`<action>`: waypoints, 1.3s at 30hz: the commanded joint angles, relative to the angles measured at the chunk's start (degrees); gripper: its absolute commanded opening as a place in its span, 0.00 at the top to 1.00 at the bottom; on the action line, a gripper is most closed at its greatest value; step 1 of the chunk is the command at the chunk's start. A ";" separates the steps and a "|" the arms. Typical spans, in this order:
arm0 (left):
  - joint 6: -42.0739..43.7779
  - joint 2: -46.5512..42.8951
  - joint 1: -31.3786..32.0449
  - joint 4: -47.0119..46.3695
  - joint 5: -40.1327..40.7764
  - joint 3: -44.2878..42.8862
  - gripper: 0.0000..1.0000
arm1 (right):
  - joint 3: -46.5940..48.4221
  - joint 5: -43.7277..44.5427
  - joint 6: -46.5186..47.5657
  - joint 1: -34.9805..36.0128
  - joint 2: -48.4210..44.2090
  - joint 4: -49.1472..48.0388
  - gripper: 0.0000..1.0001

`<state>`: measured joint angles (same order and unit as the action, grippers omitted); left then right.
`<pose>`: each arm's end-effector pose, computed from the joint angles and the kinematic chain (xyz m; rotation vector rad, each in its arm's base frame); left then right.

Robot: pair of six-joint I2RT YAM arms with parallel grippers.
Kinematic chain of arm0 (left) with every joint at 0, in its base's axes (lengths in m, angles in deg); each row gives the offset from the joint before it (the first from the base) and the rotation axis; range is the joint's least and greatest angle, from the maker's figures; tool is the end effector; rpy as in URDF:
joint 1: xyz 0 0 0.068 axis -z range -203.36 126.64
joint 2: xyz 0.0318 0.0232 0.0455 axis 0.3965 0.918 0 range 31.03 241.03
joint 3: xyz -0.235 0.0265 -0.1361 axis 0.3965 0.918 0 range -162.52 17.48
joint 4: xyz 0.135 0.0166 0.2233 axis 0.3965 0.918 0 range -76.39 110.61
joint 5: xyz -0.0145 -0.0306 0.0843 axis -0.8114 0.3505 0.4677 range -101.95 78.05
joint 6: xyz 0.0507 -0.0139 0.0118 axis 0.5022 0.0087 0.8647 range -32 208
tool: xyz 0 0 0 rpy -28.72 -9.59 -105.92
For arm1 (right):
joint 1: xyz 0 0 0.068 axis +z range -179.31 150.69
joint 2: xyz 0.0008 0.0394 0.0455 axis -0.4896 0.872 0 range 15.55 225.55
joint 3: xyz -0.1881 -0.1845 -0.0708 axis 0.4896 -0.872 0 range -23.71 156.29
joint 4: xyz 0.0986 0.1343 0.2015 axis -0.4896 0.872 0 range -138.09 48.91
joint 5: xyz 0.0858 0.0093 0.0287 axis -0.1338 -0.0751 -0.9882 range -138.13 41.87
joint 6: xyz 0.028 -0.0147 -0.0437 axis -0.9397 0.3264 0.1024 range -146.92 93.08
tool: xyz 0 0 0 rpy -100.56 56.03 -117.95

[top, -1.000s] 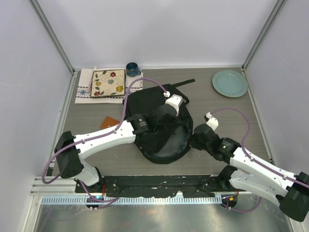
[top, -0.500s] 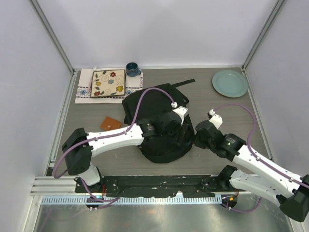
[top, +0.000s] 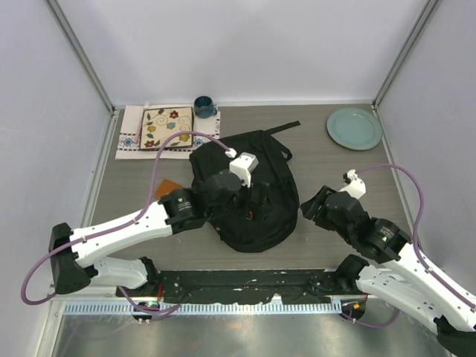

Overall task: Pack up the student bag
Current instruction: Place the book in the student bag, then zip the student bag at the center of the board.

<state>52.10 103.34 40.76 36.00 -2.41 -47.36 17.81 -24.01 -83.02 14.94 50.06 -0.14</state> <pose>0.1297 -0.2539 0.3384 0.4346 2.1659 -0.8603 0.0951 0.0725 0.2827 0.4493 2.2099 0.4795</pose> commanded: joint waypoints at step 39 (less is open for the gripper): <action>-24.22 -22.39 -9.70 9.25 13.51 27.92 0.00 | -1.09 -16.30 4.50 9.35 16.65 -25.26 0.69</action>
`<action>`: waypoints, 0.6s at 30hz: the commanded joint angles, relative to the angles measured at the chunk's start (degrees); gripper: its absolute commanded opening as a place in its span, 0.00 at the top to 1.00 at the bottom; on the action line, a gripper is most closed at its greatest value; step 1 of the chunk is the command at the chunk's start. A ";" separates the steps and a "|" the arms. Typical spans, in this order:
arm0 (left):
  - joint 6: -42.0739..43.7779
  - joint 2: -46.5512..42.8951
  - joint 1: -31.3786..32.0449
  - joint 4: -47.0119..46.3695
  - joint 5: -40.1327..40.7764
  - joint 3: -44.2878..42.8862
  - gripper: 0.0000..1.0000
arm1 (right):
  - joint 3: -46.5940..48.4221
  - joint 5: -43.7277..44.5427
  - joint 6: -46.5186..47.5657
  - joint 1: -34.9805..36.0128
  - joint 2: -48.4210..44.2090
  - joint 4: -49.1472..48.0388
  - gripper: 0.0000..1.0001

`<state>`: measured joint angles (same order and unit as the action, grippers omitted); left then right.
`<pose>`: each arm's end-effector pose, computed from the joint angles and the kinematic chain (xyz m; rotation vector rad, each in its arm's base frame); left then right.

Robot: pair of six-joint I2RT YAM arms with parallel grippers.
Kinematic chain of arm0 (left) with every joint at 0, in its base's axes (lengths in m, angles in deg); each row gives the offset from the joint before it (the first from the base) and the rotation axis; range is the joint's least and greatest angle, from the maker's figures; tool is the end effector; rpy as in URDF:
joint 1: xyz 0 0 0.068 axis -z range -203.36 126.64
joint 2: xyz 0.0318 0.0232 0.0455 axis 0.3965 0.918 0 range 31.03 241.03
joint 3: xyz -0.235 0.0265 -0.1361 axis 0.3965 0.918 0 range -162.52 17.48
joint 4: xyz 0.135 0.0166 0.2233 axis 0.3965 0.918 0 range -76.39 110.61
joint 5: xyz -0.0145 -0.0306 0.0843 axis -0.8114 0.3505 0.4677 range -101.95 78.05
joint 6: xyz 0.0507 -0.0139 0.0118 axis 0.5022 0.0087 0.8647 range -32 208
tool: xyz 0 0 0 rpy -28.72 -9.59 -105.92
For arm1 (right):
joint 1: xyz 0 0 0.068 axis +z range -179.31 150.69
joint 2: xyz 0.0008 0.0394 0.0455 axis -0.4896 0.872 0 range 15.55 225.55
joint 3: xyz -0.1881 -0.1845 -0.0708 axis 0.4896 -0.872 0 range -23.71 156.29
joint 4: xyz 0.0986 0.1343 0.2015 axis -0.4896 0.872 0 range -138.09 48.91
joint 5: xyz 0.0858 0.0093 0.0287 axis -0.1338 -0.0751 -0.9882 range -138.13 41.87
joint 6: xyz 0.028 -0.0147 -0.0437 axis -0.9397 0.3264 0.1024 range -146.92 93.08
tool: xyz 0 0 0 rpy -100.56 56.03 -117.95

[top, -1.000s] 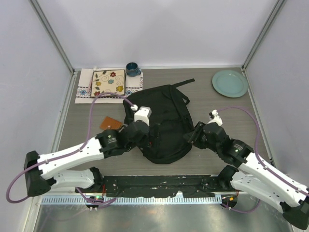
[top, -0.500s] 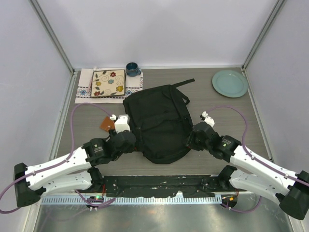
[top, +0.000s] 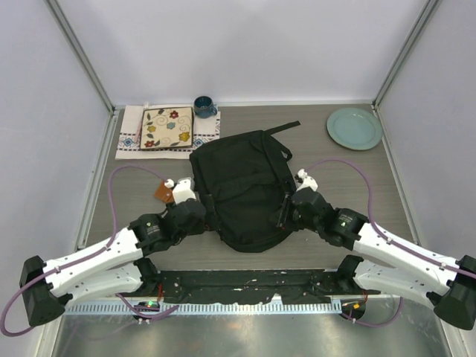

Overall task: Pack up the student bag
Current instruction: Zip the student bag at the center of the board.

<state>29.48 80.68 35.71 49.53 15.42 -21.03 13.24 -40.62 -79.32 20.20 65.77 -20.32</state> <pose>0.1029 -0.1399 0.2490 -0.2107 2.3181 -0.4870 0.1241 0.1383 0.2468 0.1323 2.4000 0.7503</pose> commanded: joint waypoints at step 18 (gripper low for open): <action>-4.14 3.79 -18.02 -20.01 -18.41 6.60 0.16 | 14.90 12.09 3.45 24.93 21.67 -11.95 0.60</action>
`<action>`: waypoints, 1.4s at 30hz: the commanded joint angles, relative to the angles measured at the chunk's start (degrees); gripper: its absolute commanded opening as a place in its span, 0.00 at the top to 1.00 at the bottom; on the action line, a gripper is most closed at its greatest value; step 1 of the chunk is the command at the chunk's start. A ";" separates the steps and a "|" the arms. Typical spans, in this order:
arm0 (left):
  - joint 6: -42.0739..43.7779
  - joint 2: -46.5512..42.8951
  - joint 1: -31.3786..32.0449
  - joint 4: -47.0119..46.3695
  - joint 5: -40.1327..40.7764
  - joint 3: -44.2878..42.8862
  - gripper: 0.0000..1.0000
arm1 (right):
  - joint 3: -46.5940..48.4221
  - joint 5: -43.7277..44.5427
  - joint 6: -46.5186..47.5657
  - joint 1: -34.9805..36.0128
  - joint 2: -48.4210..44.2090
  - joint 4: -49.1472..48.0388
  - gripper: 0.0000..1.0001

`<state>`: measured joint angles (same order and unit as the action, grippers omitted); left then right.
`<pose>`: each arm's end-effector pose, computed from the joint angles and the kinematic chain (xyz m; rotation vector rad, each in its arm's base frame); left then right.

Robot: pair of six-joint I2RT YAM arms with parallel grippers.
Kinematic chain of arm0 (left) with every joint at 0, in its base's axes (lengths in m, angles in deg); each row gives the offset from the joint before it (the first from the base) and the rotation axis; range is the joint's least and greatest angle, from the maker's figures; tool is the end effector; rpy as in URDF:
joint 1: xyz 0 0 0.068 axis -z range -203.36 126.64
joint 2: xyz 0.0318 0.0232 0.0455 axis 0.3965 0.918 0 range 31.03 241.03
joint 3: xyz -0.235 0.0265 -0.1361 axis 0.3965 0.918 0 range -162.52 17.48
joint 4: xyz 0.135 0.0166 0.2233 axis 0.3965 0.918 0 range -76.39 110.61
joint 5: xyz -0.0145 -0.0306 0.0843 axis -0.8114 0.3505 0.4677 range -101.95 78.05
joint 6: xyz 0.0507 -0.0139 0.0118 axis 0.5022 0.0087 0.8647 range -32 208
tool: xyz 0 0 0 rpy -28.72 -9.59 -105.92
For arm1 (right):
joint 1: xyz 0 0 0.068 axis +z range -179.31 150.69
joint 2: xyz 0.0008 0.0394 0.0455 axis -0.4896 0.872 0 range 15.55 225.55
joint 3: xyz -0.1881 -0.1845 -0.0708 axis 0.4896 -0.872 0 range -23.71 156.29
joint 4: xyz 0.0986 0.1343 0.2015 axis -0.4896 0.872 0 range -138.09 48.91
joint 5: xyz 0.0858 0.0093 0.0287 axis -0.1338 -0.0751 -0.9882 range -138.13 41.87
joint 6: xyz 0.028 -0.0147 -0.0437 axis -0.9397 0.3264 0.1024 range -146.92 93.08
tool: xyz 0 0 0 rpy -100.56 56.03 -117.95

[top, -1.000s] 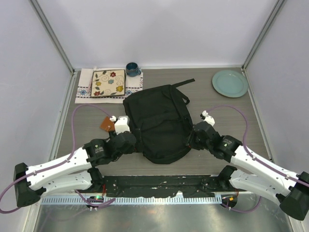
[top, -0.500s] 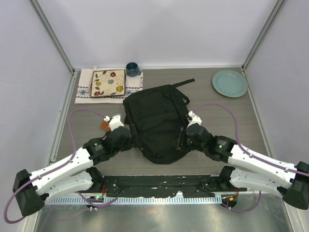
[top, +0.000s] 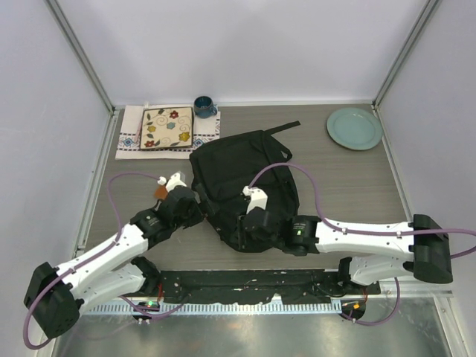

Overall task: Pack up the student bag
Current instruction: Zip the student bag at the center of the board.

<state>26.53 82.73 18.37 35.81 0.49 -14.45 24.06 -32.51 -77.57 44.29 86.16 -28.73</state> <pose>0.1454 -0.1195 0.2216 -0.5210 2.3215 -0.6687 0.0830 0.2483 0.2500 -0.3356 2.3884 0.7886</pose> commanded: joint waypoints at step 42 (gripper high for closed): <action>-1.28 3.32 -0.87 -9.28 -6.12 1.34 0.79 | 13.40 7.41 3.98 1.02 17.63 -0.54 0.74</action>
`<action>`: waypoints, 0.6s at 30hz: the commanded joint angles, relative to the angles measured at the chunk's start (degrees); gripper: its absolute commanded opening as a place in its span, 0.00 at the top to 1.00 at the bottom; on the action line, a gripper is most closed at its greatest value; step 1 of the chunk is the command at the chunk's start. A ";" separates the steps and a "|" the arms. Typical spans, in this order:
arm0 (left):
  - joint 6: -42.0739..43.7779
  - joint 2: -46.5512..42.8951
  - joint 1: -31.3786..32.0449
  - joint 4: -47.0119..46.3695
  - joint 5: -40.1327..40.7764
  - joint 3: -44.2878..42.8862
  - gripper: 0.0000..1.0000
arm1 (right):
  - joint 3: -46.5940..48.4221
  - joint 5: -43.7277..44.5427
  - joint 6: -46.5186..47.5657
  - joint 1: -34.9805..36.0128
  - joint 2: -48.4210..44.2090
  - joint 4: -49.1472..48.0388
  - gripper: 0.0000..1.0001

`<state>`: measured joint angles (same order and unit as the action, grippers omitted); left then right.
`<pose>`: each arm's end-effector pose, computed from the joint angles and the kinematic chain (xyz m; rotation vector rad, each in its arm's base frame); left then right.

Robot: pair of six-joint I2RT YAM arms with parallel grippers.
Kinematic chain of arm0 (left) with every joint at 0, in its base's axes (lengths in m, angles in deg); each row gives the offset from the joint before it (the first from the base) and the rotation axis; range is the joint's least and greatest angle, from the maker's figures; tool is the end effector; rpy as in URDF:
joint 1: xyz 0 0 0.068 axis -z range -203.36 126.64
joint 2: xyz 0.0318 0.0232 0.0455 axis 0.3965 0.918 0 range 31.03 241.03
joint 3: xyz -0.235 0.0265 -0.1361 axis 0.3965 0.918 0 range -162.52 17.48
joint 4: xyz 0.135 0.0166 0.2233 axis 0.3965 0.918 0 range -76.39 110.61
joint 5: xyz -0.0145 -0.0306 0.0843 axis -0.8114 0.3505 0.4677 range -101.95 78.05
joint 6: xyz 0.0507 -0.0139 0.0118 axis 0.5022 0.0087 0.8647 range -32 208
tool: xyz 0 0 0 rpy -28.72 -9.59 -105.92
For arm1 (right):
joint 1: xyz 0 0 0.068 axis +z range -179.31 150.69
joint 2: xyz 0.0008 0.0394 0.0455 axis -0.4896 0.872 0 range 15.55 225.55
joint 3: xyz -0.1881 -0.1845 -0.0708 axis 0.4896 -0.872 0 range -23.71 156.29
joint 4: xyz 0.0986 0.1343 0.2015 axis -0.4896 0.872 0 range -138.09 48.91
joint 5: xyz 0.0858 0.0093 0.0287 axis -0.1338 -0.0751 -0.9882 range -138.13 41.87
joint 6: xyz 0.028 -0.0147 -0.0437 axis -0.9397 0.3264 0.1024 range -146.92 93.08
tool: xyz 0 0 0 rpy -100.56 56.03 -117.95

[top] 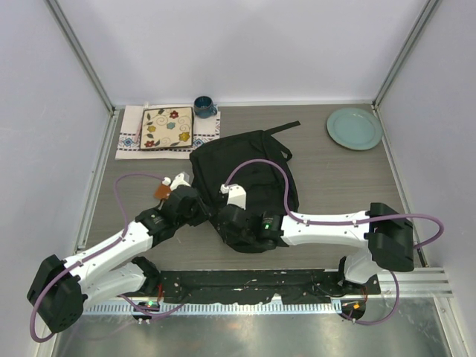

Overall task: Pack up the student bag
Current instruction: Zip the student bag at the center of the board.

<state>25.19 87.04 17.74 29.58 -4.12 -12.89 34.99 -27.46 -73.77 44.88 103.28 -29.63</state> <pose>0.1545 -0.1284 0.2080 -0.5276 2.3573 -0.7524 0.1006 0.3096 0.2318 -0.4033 2.3807 0.5994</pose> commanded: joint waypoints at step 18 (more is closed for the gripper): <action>-0.39 -1.08 -0.23 -4.89 -2.83 0.40 0.82 | 4.58 1.48 1.67 0.34 3.33 0.52 0.94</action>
<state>25.17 87.04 17.70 28.64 -4.75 -12.63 36.50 -27.66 -73.09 44.88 106.25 -29.13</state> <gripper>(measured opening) 0.191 0.140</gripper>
